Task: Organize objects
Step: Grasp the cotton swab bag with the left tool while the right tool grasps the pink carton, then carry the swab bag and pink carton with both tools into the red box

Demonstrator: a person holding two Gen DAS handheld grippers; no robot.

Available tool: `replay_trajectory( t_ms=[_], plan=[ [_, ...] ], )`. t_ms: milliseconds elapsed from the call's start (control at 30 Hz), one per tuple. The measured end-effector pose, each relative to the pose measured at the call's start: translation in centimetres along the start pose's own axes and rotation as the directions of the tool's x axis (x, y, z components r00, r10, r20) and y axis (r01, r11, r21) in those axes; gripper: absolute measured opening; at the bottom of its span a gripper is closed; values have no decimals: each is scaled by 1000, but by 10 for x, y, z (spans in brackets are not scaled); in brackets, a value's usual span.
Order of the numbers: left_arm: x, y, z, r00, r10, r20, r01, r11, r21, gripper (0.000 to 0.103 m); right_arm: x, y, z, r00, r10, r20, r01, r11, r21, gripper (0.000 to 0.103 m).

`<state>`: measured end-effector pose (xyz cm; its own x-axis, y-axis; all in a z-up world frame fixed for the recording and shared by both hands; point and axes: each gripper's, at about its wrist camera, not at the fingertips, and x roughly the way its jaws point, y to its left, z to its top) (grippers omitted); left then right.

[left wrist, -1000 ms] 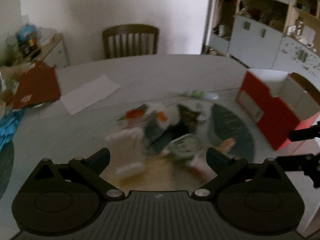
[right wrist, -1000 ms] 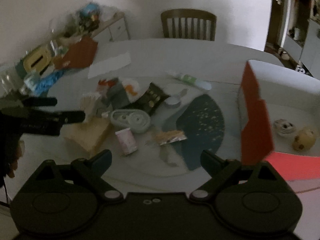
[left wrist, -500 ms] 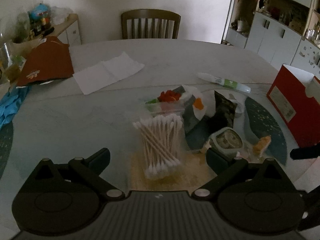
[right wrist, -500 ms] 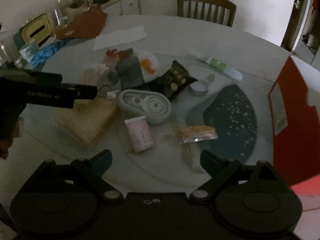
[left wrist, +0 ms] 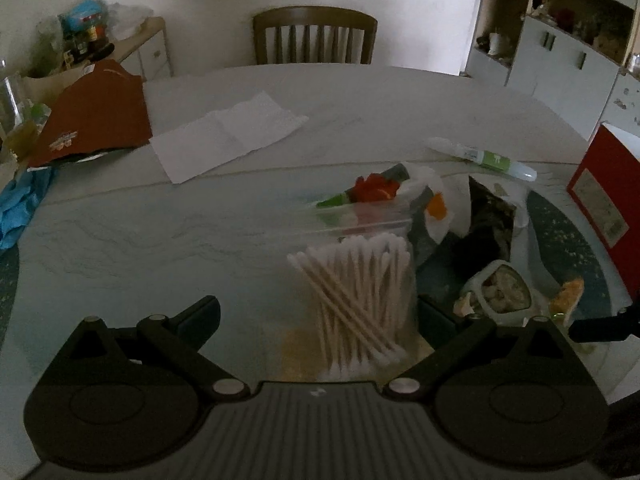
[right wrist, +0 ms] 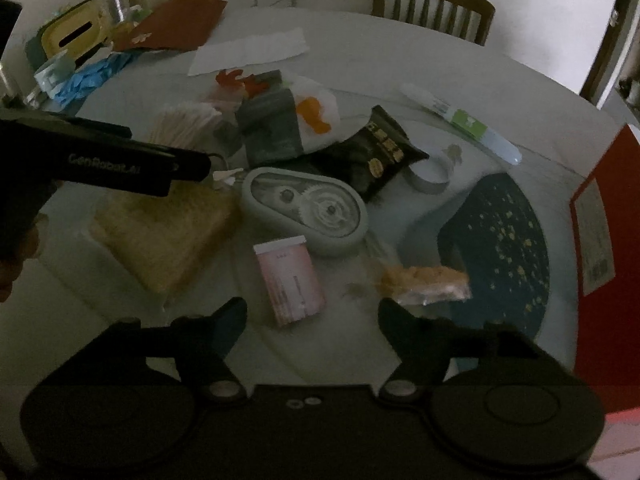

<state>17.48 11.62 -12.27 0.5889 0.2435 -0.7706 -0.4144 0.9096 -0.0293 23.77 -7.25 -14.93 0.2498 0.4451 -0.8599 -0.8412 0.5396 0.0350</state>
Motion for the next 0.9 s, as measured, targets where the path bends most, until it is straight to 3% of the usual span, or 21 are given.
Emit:
replay_trajectory(
  t_ms=[267, 467, 500, 533, 633, 900],
  plan=[
    [0, 0, -4, 1000, -15, 4, 15, 1000, 0, 98, 1, 5, 0, 1000, 23, 0, -23, 999, -32, 48],
    [-4, 0, -3, 999, -43, 3, 43, 999, -6, 71, -2, 4, -1, 999, 30, 9, -30, 999, -33, 29],
    [-5, 0, -3, 999, -41, 4, 41, 999, -4, 62, -3, 4, -2, 999, 33, 13, -33, 999, -30, 27],
    [-6, 0, -3, 999, -41, 3, 41, 999, -1, 54, -4, 3, -2, 999, 37, 16, -36, 999, -27, 27],
    [-9, 0, -3, 999, -44, -4, 44, 999, 8, 41, -7, 0, -5, 999, 45, 30, -44, 999, -21, 26],
    [-30, -4, -5, 1000, -9, 26, 8, 1000, 26, 35, -36, -8, -9, 992, 64, 109, -66, 998, 15, 26]
  ],
)
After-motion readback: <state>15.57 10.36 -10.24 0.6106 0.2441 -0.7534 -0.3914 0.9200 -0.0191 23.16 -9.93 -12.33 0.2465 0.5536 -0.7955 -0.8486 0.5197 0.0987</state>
